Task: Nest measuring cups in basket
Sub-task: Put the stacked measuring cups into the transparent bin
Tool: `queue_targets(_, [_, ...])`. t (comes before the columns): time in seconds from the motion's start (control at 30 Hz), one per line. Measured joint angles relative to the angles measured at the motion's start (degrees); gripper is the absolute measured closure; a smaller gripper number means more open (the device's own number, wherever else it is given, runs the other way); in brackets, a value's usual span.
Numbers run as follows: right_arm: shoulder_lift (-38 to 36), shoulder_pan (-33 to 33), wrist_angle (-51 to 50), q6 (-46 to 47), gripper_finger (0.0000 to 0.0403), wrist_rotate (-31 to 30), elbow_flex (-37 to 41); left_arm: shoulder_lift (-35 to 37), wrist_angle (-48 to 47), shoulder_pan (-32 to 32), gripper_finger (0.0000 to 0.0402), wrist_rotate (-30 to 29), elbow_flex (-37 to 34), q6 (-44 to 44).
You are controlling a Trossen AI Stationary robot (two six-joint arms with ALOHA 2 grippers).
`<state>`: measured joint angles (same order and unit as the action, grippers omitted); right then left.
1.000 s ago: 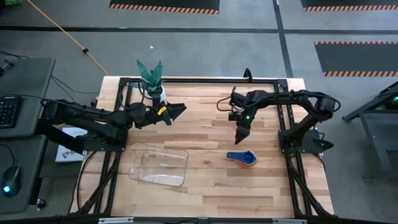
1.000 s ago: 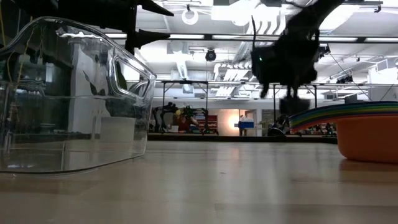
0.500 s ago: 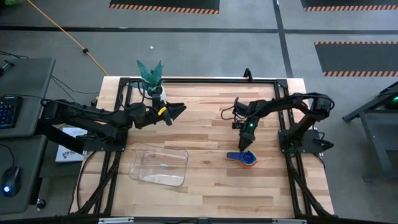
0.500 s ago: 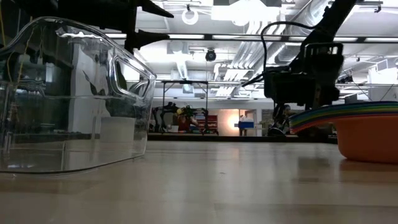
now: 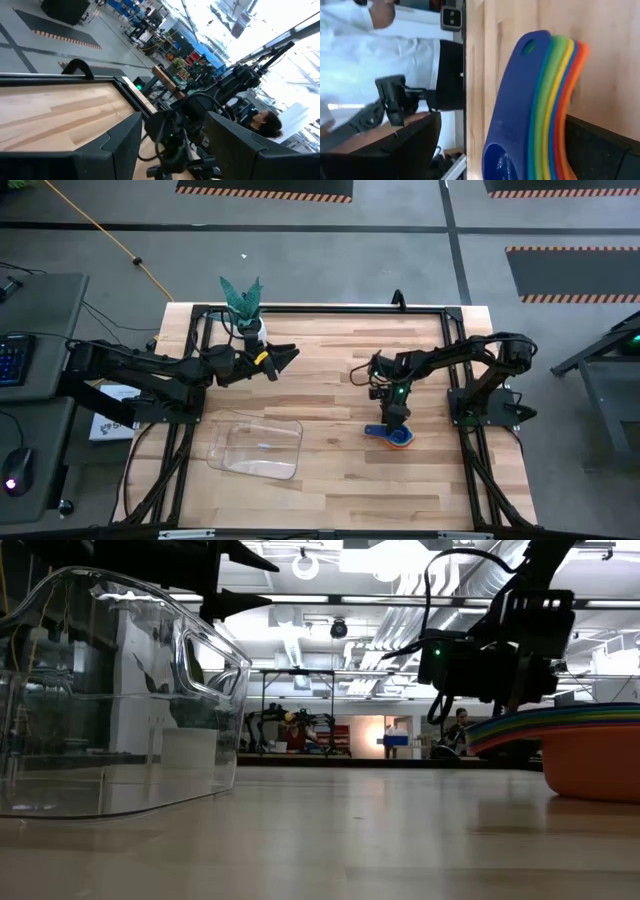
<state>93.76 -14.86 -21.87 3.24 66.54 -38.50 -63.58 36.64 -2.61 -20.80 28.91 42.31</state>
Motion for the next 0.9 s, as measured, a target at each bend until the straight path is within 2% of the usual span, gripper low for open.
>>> queue_targets(0.1, [0.0,0.5,-0.03,-1.13,0.0031,-1.74,0.0,0.01,0.0,0.0,0.0191,0.0,0.0,-0.51])
queue_targets(0.4, [-0.04,0.67,0.1,7.37,0.0031,-17.06,-0.08,0.01,0.0,0.02,0.0191,0.02,0.0,-0.53])
queue_targets(0.9, [-0.04,0.77,0.72,6.77,0.0031,-11.85,-0.07,0.01,0.02,0.02,0.0191,0.04,0.0,-0.47])
